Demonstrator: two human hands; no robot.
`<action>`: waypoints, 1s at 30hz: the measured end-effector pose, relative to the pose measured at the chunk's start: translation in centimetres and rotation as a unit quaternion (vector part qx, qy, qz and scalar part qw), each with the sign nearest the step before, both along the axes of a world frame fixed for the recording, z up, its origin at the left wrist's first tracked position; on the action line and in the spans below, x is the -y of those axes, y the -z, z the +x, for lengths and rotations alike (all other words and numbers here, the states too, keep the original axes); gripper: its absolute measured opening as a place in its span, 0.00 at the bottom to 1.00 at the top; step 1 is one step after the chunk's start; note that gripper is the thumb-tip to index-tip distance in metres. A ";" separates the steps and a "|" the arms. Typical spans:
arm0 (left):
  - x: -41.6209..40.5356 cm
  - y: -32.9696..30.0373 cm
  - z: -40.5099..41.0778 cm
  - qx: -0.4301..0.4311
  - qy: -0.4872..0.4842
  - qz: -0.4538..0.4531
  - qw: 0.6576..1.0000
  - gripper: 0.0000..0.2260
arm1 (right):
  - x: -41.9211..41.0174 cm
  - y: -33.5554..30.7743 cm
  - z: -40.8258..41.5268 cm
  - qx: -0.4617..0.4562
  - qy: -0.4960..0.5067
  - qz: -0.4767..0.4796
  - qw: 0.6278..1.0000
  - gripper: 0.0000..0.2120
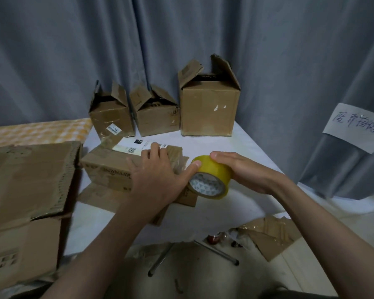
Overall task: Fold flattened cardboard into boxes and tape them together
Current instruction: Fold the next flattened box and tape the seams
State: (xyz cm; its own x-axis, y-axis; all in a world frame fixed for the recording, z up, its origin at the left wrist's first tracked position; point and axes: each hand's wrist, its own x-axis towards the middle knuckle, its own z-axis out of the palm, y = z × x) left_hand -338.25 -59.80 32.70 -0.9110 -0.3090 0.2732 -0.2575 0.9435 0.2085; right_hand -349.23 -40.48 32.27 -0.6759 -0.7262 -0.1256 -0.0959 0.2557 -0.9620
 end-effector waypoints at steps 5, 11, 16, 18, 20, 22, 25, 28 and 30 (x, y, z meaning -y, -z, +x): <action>0.0 0.4 -0.3 -0.013 -0.003 -0.014 1.000 0.42 | -1.0 1.0 -3.7 -0.158 0.204 0.059 0.964 0.12; 0.1 0.8 -0.5 -0.016 -0.004 -0.015 1.000 0.43 | -0.2 3.4 -5.4 -0.255 0.210 0.240 0.913 0.17; 0.0 1.0 -0.4 -0.025 -0.010 -0.018 0.999 0.43 | 1.6 4.0 -5.8 -0.253 0.236 0.202 0.916 0.13; -0.1 1.0 -0.5 -0.024 -0.014 -0.017 0.999 0.44 | 1.8 3.6 -5.7 -0.236 0.248 0.173 0.924 0.12; -0.1 1.0 -0.5 -0.022 -0.016 -0.017 0.999 0.45 | 1.8 2.6 -5.7 -0.215 0.244 0.146 0.934 0.11; -0.1 1.1 -0.5 -0.026 -0.016 -0.018 0.999 0.45 | 1.8 0.9 -5.2 -0.170 0.221 0.061 0.958 0.09; -0.1 1.1 -0.5 -0.031 -0.015 -0.018 0.999 0.45 | 1.6 -2.2 -4.0 -0.177 0.151 -0.084 0.969 0.06; -0.2 1.2 -0.5 -0.030 -0.016 -0.021 0.999 0.45 | 2.0 -4.2 -2.2 -0.218 0.039 -0.127 0.967 0.05; -0.3 1.2 -0.6 -0.027 -0.019 -0.019 0.999 0.46 | 2.5 -4.7 -1.2 -0.245 -0.006 -0.103 0.964 0.05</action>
